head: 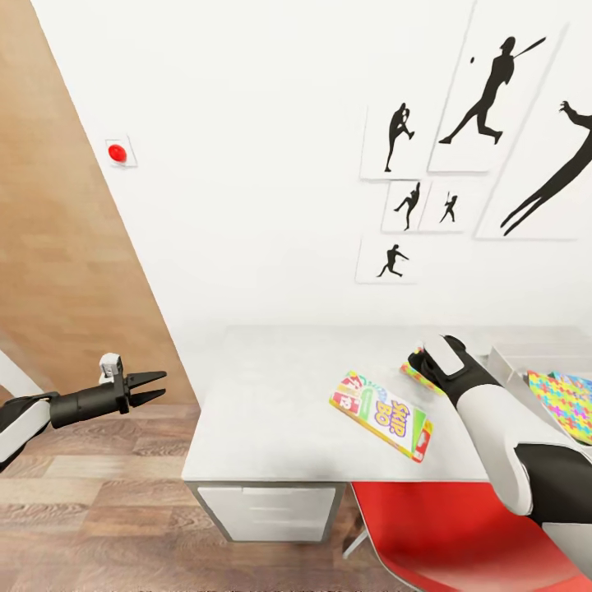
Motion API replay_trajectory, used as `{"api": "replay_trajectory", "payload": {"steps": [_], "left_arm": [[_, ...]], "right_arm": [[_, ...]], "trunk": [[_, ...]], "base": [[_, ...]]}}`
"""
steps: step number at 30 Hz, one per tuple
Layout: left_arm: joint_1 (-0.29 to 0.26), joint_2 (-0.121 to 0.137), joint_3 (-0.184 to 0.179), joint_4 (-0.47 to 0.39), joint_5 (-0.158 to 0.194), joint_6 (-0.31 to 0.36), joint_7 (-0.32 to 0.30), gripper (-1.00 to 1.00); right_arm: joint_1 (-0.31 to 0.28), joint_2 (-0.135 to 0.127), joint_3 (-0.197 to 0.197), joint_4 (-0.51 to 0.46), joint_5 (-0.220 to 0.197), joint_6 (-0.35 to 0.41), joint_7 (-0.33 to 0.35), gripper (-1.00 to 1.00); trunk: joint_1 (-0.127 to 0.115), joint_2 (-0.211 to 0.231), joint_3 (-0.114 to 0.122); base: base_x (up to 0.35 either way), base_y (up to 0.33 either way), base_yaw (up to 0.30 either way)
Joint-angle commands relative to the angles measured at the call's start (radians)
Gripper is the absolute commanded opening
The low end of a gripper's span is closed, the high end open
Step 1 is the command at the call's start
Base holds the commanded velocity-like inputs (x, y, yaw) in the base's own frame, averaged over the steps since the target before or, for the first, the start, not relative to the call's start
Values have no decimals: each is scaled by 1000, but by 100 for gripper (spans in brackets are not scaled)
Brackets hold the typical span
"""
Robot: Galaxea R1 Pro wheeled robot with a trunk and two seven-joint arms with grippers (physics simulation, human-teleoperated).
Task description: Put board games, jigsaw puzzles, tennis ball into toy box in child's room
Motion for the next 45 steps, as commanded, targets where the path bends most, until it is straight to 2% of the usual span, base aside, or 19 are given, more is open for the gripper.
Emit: {"api": "replay_trajectory", "payload": {"steps": [1,30,40,45], "left_arm": [[-2,1,-6,1,8,6,-1,100],[-2,0,-6,1,7,4,0,100],[-2,0,-6,1,7,-35,-2,100],[-2,0,-6,1,7,-39,-1,100]], "right_arm": [[0,-1,-1,-1,-4,4,-5,100],[1,5,-6,47,-17,-3,-6,100],[6,3,-8,52,-18,-3,-6,100],[9,1,-42,86,-33,-2,-6,100]], "trunk": [[1,-2,-4],[1,-2,-51],[1,-2,-67],[1,-2,-75]], "base": [[0,0,0],[0,0,0],[0,0,0],[0,0,0]]}}
